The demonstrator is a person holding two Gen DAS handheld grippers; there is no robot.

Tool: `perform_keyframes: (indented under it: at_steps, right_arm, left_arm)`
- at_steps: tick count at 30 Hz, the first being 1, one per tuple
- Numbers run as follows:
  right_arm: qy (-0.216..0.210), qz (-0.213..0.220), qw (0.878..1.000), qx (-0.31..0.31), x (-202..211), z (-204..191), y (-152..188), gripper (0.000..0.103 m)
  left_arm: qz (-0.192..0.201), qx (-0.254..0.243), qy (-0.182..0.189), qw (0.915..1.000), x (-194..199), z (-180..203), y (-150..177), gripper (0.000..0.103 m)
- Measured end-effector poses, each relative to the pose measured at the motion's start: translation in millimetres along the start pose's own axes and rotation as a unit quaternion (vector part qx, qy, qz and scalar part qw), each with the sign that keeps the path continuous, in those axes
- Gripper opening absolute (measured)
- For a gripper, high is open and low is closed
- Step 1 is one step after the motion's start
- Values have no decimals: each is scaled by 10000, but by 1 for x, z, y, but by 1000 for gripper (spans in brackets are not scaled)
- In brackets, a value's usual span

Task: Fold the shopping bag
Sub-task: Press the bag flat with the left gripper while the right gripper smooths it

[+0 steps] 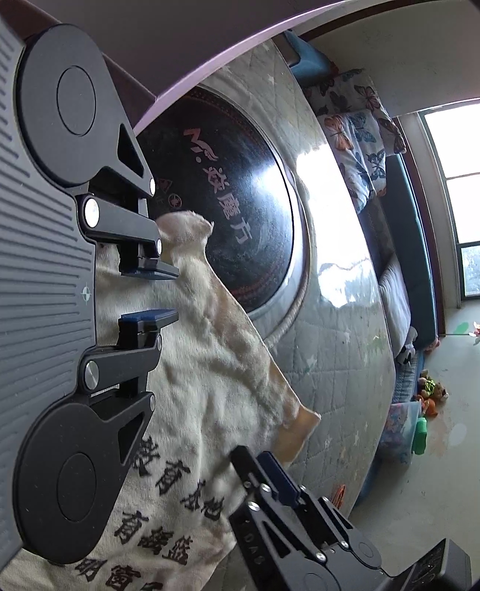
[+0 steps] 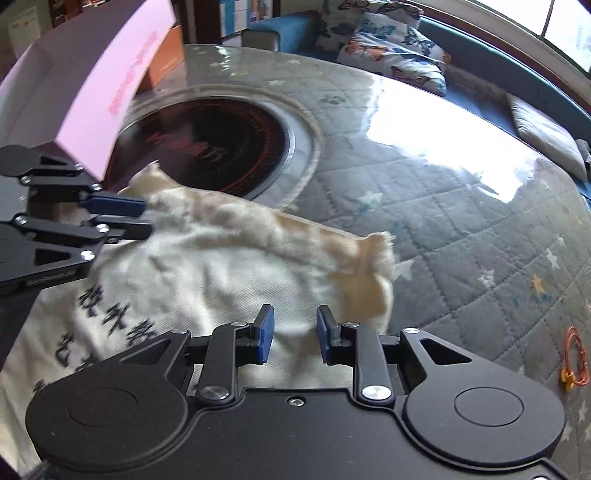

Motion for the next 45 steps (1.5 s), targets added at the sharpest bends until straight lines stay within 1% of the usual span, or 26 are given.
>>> perform_keyframes:
  at_steps: [2, 5, 7, 9, 10, 15, 17, 22, 25, 27, 29, 31, 32, 33, 36, 39, 41, 45]
  right_arm:
    - [-66, -35, 10000, 31, 3, -4, 2, 27]
    - [-166, -129, 9997, 130, 10, -11, 7, 27]
    - [-220, -177, 9995, 171, 14, -15, 12, 27]
    - [-251, -219, 9992, 233, 20, -19, 17, 27]
    - [-267, -241, 9990, 266, 23, -21, 19, 27]
    - [-399, -476, 9971, 442, 45, -31, 38, 27]
    - [-432, -570, 9960, 535, 53, -35, 44, 27]
    - [-500, -698, 9940, 670, 68, -43, 59, 28]
    - [-507, -685, 9948, 564, 69, -42, 60, 28]
    - [-513, -677, 9950, 519, 69, -41, 59, 29]
    - [-511, -668, 9950, 547, 67, -43, 58, 29]
    - [-510, -651, 9950, 562, 66, -45, 57, 31]
    - [-510, -642, 9950, 567, 65, -45, 57, 32]
    - [-512, -618, 9952, 567, 64, -46, 56, 34]
    - [-509, -537, 9957, 553, 60, -48, 53, 38]
    - [-511, -456, 9962, 531, 57, -49, 50, 39]
    - [-513, -402, 9965, 516, 54, -50, 48, 39]
    - [-523, -298, 9972, 446, 47, -50, 43, 42]
  left_arm:
    - [46, -198, 69, 9998, 2, 10, -2, 18]
    - [56, -465, 27, 9989, 0, 14, -1, 18]
    - [5, -309, -40, 9995, -4, 8, -1, 18]
    - [-41, -260, -132, 9996, -8, 2, 1, 18]
    - [-22, -230, -96, 9997, -8, 1, 2, 18]
    - [38, -393, -71, 9992, -4, -2, 5, 19]
    - [51, -423, -108, 9990, -5, -3, 5, 22]
    - [13, -234, -201, 9995, -5, -11, 3, 21]
    - [172, -127, -167, 9996, 9, -9, 0, 21]
    - [281, -191, -97, 9994, 19, -4, -3, 21]
    - [451, -337, 78, 9984, 35, 8, -8, 21]
    - [554, -427, 402, 9967, 47, 26, -10, 22]
    - [552, -457, 482, 9963, 48, 31, -9, 22]
    - [540, -542, 644, 9950, 49, 42, -7, 22]
    - [437, -676, 791, 9936, 47, 56, 4, 22]
    - [298, -724, 856, 9932, 46, 61, 17, 22]
    - [278, -739, 859, 9932, 47, 58, 23, 22]
    - [177, -514, 863, 9948, 54, 46, 30, 22]
Point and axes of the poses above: each gripper's, at about its wrist camera, not at the fingertips, and x roughly against the way its jaws point, z to its right, y to its underside, the point moved 7 cm from there along -x, roughly the way its jaws point, and after that the axes turned 14 degrees about z, right-handed, at the moved point
